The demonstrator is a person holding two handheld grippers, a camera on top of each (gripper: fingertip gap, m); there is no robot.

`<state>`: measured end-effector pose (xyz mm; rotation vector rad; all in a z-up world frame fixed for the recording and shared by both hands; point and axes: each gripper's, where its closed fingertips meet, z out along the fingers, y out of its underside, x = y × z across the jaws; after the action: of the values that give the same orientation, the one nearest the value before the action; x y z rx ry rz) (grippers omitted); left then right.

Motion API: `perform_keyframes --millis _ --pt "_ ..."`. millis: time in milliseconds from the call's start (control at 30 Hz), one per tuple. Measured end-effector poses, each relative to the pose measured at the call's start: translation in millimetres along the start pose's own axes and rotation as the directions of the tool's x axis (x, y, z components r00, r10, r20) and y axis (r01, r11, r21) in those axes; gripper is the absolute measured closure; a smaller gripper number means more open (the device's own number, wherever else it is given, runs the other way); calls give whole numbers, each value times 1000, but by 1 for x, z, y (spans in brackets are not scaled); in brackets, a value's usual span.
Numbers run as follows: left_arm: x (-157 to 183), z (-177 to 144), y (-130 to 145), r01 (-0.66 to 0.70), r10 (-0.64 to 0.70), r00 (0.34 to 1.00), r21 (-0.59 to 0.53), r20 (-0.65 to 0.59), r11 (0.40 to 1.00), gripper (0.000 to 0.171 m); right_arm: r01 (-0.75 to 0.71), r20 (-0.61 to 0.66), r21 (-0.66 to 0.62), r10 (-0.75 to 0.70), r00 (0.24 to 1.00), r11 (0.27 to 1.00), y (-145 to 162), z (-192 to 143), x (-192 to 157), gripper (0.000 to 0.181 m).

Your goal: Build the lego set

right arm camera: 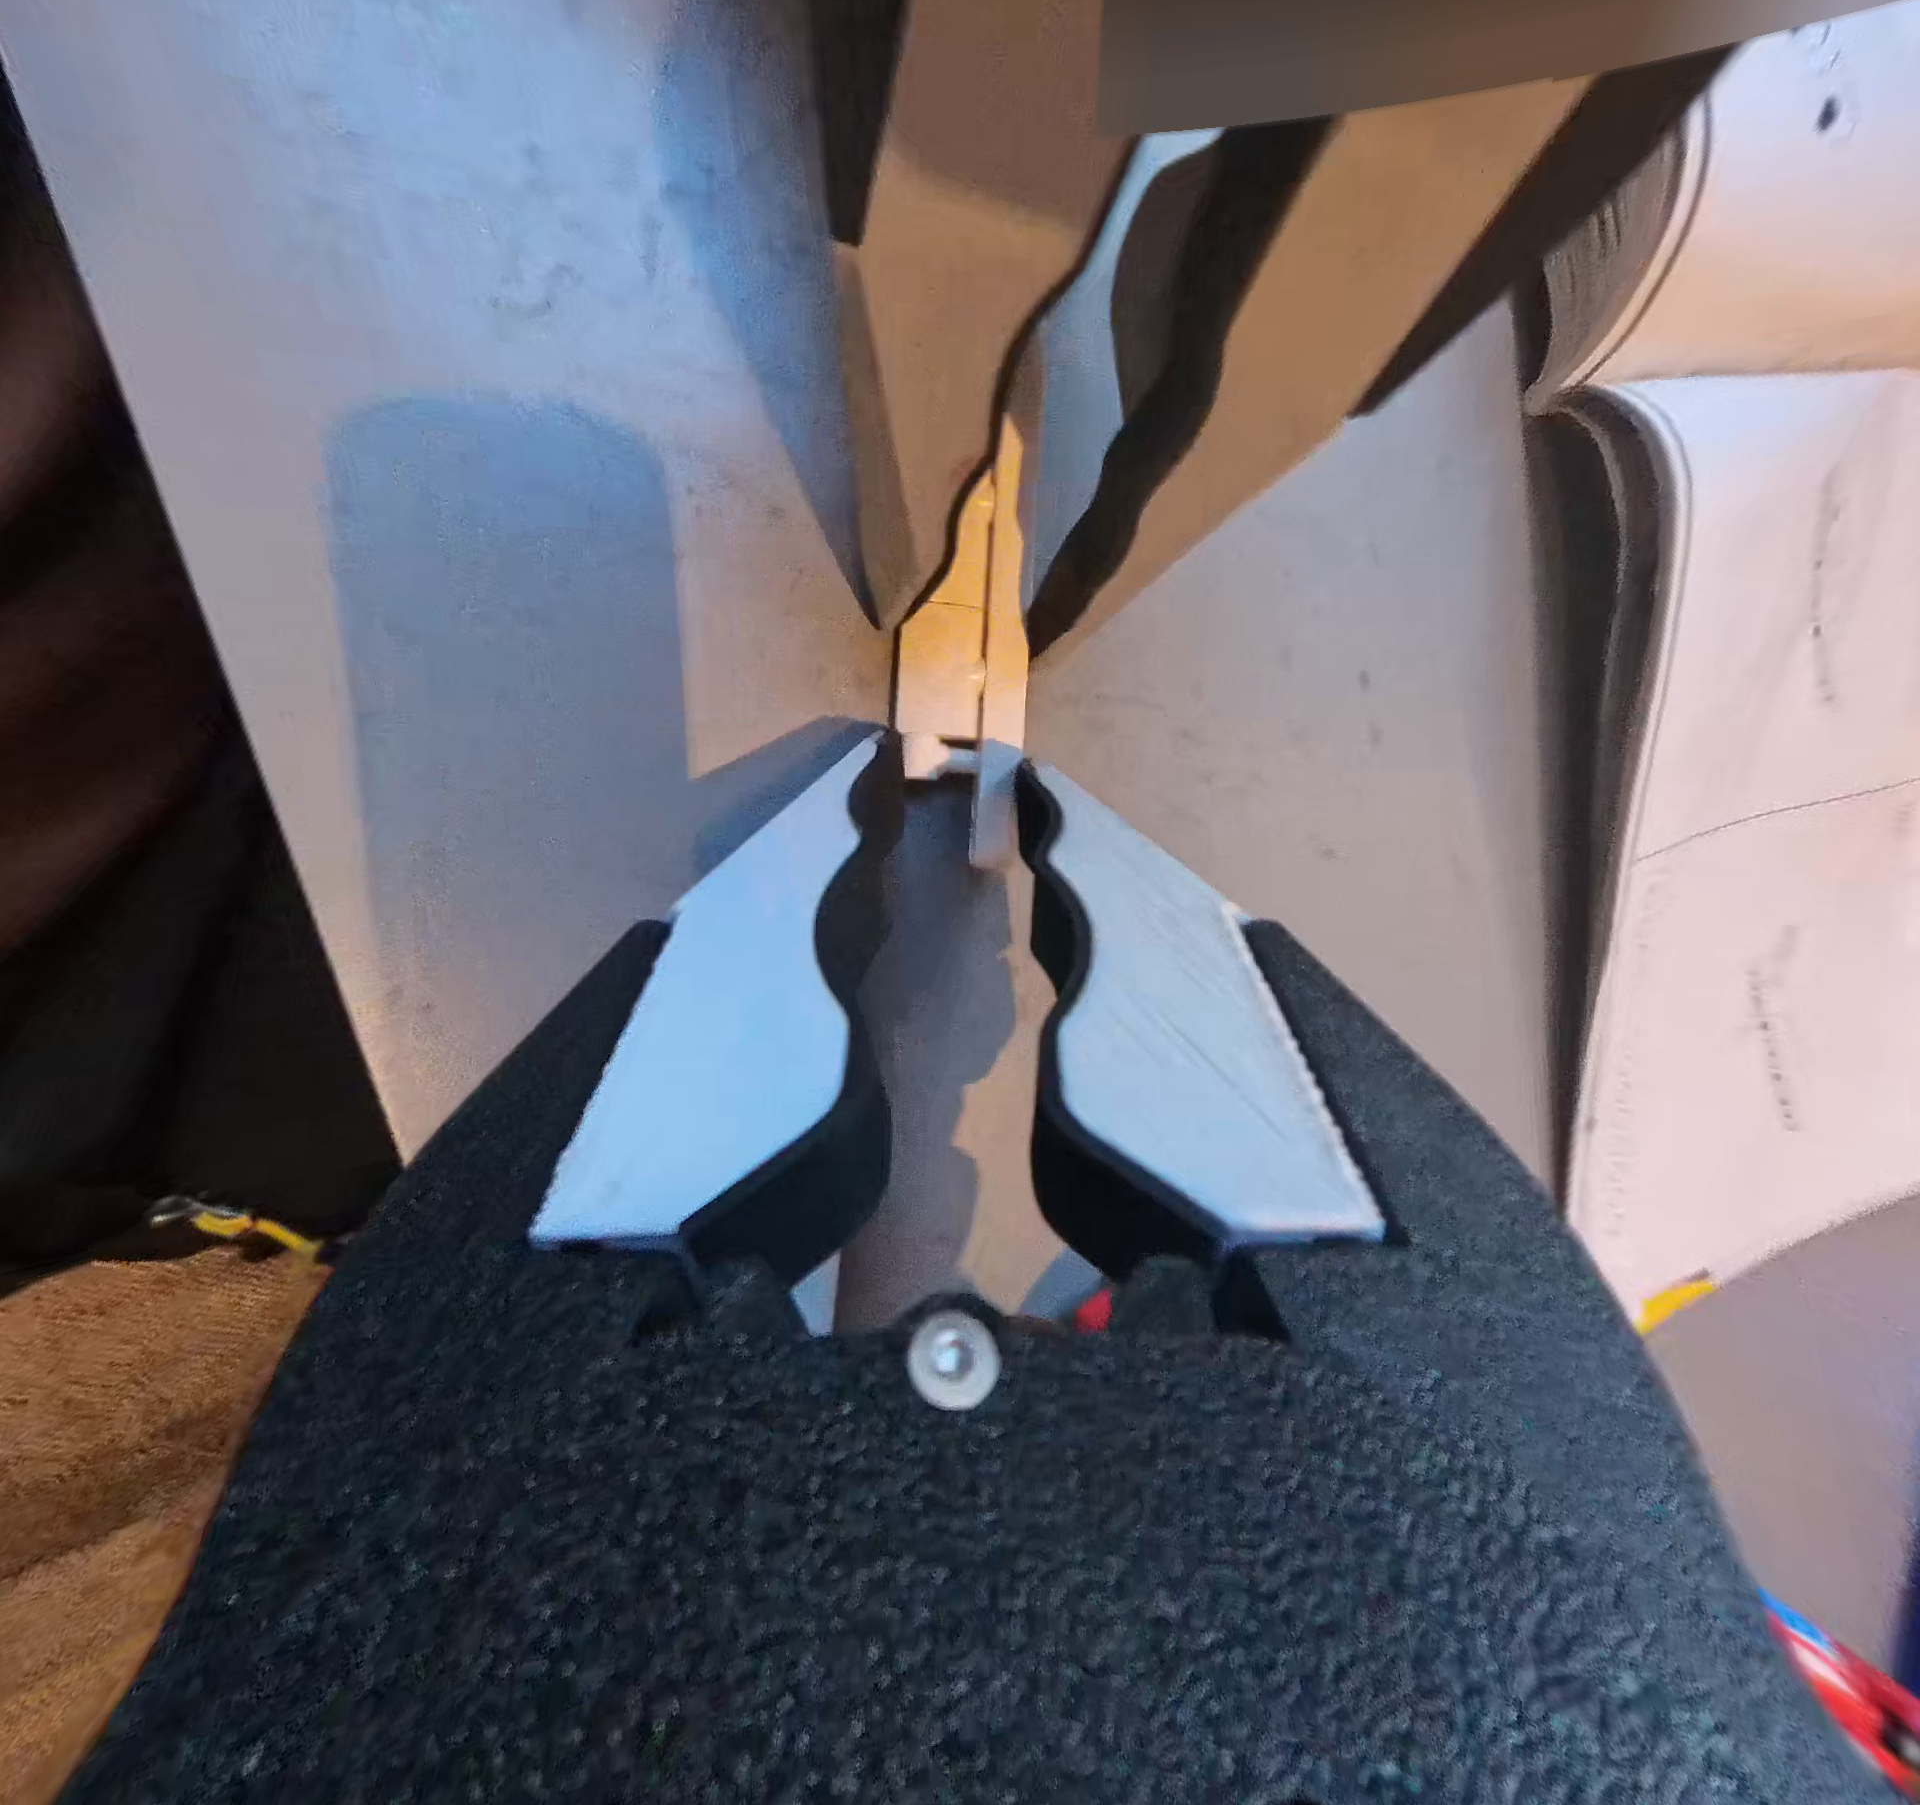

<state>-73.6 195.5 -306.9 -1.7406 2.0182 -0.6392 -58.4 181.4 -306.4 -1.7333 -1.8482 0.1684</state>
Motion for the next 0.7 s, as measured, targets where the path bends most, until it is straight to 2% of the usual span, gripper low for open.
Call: perform_keyframes --millis 100,167,200,233,333,433,533,700 --pt "1 0 0 16 -17 1000 -15 -25 1000 150 -30 23 -10 30 999 1000 0 0 0 160" --pt "-2 0 0 59 -59 998 -12 -38 998 150 45 -31 -24 -45 998 999 -1 -1 2 161" --pt "-5 0 1 90 -91 995 -16 -47 996 150 108 -83 -37 -111 990 993 -1 -1 4 176" --pt "-7 -1 2 103 -103 993 -21 -50 995 150 122 -99 -43 -126 987 992 0 1 5 176" --pt "-5 3 4 -4 4 1000 -25 -5 1000 150 -116 77 22 114 990 993 -1 1 4 176" --pt "-2 4 3 30 -30 999 -2 -26 1000 150 -257 192 13 250 949 966 -1 1 5 173" --pt "2 6 1 22 -22 999 20 -34 1000 150 -276 223 -3 270 937 961 -1 0 3 172" --pt "6 5 -1 40 -38 998 45 -42 998 150 -196 144 7 193 971 981 0 1 2 172"
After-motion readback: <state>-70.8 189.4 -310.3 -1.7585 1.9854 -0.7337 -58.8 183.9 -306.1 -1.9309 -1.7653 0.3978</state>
